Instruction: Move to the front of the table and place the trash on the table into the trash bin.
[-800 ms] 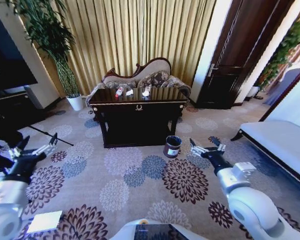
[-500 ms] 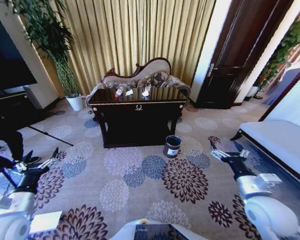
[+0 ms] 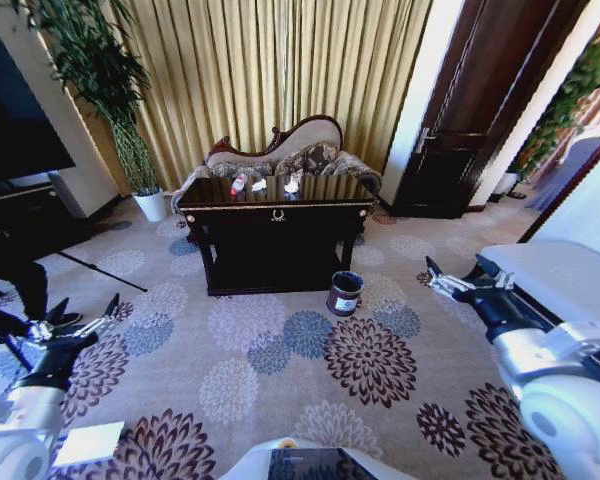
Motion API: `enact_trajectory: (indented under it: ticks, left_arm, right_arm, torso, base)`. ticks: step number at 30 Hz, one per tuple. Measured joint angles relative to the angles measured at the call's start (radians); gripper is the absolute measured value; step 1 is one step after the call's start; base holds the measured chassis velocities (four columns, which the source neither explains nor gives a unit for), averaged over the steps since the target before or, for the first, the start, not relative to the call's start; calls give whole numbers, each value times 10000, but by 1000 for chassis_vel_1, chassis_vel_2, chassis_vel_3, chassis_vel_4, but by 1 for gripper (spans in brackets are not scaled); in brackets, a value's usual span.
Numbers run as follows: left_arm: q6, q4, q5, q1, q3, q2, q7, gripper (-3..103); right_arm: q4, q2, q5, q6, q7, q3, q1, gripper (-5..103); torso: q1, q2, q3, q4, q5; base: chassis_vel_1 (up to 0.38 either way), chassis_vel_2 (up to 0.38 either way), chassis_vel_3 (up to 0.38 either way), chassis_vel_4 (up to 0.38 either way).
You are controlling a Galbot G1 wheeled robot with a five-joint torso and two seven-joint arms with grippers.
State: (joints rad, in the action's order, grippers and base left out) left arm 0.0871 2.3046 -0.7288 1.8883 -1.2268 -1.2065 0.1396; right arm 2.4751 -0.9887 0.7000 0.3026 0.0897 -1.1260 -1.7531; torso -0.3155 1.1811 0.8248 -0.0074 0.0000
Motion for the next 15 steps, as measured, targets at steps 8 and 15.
enact_trajectory:
  ticks: [8, 15]
  left_arm:
    - [1248, 561, -180, -428, -314, 22, -262, 100]
    - [1461, 715, -208, -498, -428, 40, -217, 100]
  right_arm:
    - [-270, -152, -332, 195, -91, 510, 221, 100]
    - [64, -221, -107, 311, -208, 415, 349, 100]
  torso:
    - [0, 0, 0, 0, 1]
    - [0, 0, 0, 0, -1]
  base:
    - [0, 0, 0, 0]
    - [0, 0, 0, 0]
